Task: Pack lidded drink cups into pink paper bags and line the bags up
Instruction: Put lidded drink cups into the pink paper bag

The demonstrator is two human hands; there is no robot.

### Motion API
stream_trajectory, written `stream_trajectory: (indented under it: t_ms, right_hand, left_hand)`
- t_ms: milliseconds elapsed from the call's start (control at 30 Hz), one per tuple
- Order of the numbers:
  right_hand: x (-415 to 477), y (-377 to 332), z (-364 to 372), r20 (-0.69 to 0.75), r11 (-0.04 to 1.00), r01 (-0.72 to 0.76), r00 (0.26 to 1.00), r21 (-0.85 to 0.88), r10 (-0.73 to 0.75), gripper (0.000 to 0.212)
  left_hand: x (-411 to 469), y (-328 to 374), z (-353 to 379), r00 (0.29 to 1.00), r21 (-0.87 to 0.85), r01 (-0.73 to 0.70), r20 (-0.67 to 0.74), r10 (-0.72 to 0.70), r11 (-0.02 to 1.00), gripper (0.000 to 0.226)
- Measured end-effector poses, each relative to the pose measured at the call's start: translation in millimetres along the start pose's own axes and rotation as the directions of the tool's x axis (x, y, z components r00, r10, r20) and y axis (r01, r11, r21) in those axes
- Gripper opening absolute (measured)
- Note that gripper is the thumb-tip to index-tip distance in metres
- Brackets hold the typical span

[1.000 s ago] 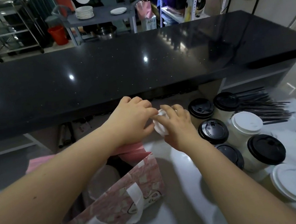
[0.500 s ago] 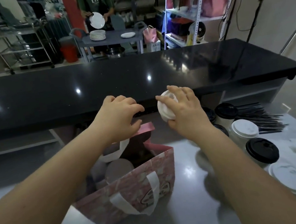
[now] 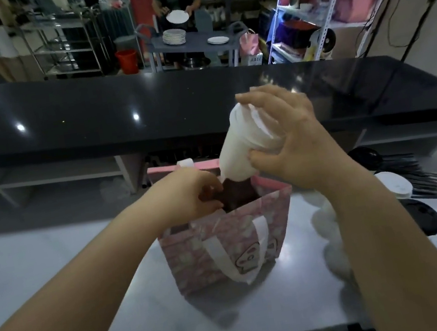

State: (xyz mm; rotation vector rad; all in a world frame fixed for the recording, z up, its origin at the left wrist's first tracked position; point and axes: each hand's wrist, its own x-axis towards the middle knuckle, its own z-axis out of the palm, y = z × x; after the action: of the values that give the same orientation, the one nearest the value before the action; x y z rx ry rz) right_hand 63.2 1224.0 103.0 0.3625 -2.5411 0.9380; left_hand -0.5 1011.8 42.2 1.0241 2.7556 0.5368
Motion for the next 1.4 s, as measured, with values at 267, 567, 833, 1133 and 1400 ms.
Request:
stream_trajectory:
  t_ms: [267, 567, 833, 1133, 1400]
  right_hand:
    - [-21, 19, 55, 0.283, 0.975, -0.053, 0.952, -0.214, 0.114, 0.074]
    - [-29, 52, 47, 0.169, 0.819, -0.069, 0.965, -0.569, 0.198, 0.074]
    - [-16, 44, 75, 0.415, 0.738, 0.191, 0.9, -0.647, 0.131, 0.068]
    - [-17, 58, 97, 0.465, 0.783, 0.061, 0.832, -0.619, 0.303, 0.074]
    - [-24, 82, 111, 0.431, 0.806, -0.08, 0.811, -0.587, 0.395, 0.08]
  left_hand:
    - [-7, -5, 25, 0.998, 0.193, 0.052, -0.048, -0.043, 0.98, 0.089]
    - [-12, -9, 38, 0.998, 0.307, 0.034, -0.052, -0.019, 0.951, 0.121]
    - [-9, -6, 43, 0.999, 0.326, 0.009, -0.044, 0.006, 0.945, 0.135]
    - [-5, -7, 41, 0.998, 0.339, 0.058, -0.027, -0.052, 0.939, 0.137]
    - [-6, -5, 41, 0.997, 0.379, 0.076, -0.001, -0.082, 0.922, 0.138]
